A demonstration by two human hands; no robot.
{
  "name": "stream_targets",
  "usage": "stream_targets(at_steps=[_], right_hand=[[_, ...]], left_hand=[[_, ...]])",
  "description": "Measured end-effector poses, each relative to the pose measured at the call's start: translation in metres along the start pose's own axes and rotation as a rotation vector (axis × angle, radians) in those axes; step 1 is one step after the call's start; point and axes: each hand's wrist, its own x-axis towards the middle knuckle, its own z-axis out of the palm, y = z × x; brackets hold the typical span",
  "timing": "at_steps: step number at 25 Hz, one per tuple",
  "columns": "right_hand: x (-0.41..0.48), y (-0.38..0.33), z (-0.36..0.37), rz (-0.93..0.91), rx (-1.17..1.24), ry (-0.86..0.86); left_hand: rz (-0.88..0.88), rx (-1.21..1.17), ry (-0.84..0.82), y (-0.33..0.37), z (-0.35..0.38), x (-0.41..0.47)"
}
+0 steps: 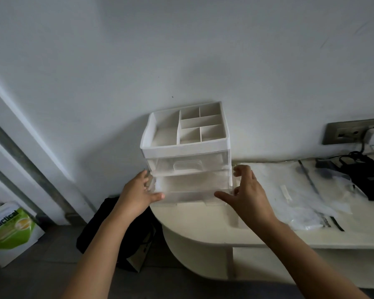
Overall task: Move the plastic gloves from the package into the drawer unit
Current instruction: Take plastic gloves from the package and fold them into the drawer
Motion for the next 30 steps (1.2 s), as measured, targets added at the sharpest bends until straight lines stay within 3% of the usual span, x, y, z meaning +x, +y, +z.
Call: stream_targets(at_steps=[5,9,12,18,21,24,26,27,30], right_hand=[[0.034,0.003,-0.001,0.031,-0.131,-0.083],[0.061,0.002,-0.006,0.051,-0.14,-0.121],[0.069,0.003,-0.005,0.064,-0.161,-0.122],[0.07,0.009,-0.005,0.019,-0.194,-0.133],[0.072,0.013,-0.008,-0.011,-0.201,-0.174],[0.075,0.017,-0.011,-0.025,-0.204,-0.196],[0.076,0.017,-0.013,-0.031,-0.199,-0.199],[0.076,0.017,-0.013,-0.032,-0.191,-0.202],[0.076,0.016,-0.012,-0.028,-0.174,-0.207]], left_hand=[[0.029,-0.117,-0.021,-0.011,0.004,0.02],[0.033,-0.151,0.079,-0.009,0.016,0.033],[0.009,-0.124,0.21,-0.005,0.023,0.035],[-0.118,0.014,0.253,0.0,0.021,0.03],[-0.092,-0.101,0.103,0.015,0.028,0.02],[0.134,0.227,-0.16,0.022,0.06,0.006],[0.145,0.306,-0.213,0.022,0.086,0.001],[0.059,0.196,-0.222,0.023,0.095,0.001],[-0.475,-0.751,-0.296,0.032,0.108,0.005]])
